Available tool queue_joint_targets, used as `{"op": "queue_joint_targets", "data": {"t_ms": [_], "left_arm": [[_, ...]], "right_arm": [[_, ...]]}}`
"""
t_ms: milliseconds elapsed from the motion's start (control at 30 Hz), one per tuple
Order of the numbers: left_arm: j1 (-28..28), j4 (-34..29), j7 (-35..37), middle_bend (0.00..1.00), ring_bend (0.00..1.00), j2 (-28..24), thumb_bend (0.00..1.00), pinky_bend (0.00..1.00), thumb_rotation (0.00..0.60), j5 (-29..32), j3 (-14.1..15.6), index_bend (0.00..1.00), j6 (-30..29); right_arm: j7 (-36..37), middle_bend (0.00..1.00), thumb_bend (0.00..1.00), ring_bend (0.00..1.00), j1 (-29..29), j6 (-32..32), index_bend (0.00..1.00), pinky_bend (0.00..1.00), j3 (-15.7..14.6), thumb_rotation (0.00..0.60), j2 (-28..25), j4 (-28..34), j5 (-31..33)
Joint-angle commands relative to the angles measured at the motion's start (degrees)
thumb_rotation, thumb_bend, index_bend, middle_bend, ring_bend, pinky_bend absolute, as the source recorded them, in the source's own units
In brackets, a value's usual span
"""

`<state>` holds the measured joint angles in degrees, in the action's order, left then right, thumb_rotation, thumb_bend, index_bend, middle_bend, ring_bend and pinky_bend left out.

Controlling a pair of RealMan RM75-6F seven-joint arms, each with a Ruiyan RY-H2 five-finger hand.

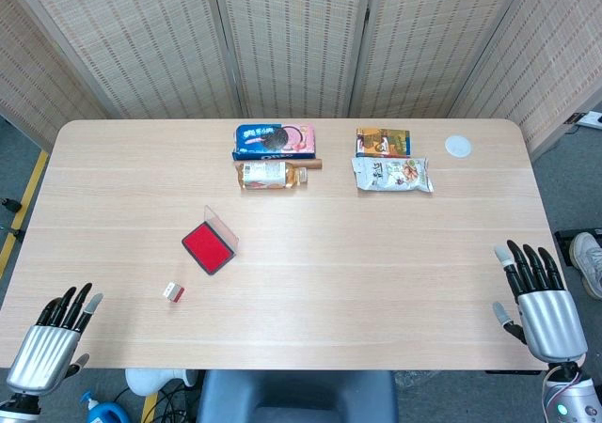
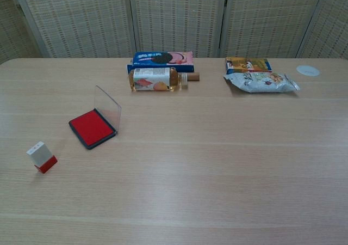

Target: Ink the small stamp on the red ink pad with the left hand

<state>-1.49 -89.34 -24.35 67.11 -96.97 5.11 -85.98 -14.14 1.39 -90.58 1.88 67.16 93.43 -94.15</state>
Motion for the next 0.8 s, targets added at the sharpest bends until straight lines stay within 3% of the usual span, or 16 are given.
{"op": "queue_joint_targets", "data": {"t_ms": [33, 333, 400, 433, 500, 533, 600, 667, 800], "left_arm": [[0.0, 0.1, 0.0, 0.0, 0.0, 0.1, 0.07, 0.21, 0.6, -0.1, 0.0, 0.0, 0.0], [-0.8, -0.8, -0.5, 0.0, 0.0, 0.3, 0.07, 0.21, 0.6, 0.1, 0.1, 0.0, 1.8], [-1.7, -1.1, -0.2, 0.06, 0.0, 0.0, 0.07, 0.21, 0.6, -0.9, 0.2, 0.0, 2.4], [-2.1, -1.1, 0.1, 0.16, 0.01, -0.3, 0.07, 0.21, 0.6, -1.5, 0.1, 0.0, 2.5], [-2.8, -0.9, 0.8, 0.46, 0.16, -0.7, 0.07, 0.22, 0.6, -2.9, -0.3, 0.0, 1.9], [-3.1, -0.9, 1.4, 0.65, 0.32, -0.9, 0.07, 0.26, 0.6, -3.4, -0.5, 0.0, 1.5], [-4.0, -1.0, 3.1, 0.89, 0.54, -1.7, 0.07, 0.37, 0.6, -5.0, -0.4, 0.05, 1.3], [-5.1, -1.1, 5.5, 0.98, 0.68, -2.4, 0.07, 0.48, 0.6, -6.1, -0.3, 0.15, 1.9], [-8.8, -2.1, 13.0, 1.0, 0.84, -4.4, 0.08, 0.65, 0.6, -6.6, -0.2, 0.29, 5.8]], "right_arm": [[0.1, 0.0, 0.29, 0.0, 0.1, 0.2, 0.0, 0.0, 0.0, 0.6, 0.0, 0.0, 0.2], [1.8, 0.0, 0.29, 0.0, -0.5, -1.2, 0.0, 0.0, 0.0, 0.6, -0.8, 0.0, -0.2], [2.3, 0.0, 0.29, 0.0, -0.7, -2.0, 0.0, 0.0, 0.1, 0.6, -0.9, 0.0, -0.4], [2.4, 0.0, 0.29, 0.0, -0.8, -2.2, 0.0, 0.0, 0.2, 0.6, -0.9, -0.1, -0.4], [2.3, 0.0, 0.29, 0.0, -0.9, -2.5, 0.0, 0.0, 0.3, 0.6, -0.9, -0.1, -0.4], [2.3, 0.0, 0.29, 0.0, -0.9, -2.5, 0.0, 0.0, 0.3, 0.6, -0.8, 0.0, -0.3], [2.1, 0.0, 0.29, 0.0, -0.8, -2.4, 0.0, 0.0, 0.3, 0.6, -0.6, 0.1, -0.3], [1.7, 0.0, 0.29, 0.0, -0.6, -1.9, 0.0, 0.0, 0.3, 0.6, -0.5, 0.0, -0.4], [1.1, 0.0, 0.29, 0.0, 0.2, -0.1, 0.0, 0.0, 0.2, 0.6, -0.5, -0.1, 0.0]]}}
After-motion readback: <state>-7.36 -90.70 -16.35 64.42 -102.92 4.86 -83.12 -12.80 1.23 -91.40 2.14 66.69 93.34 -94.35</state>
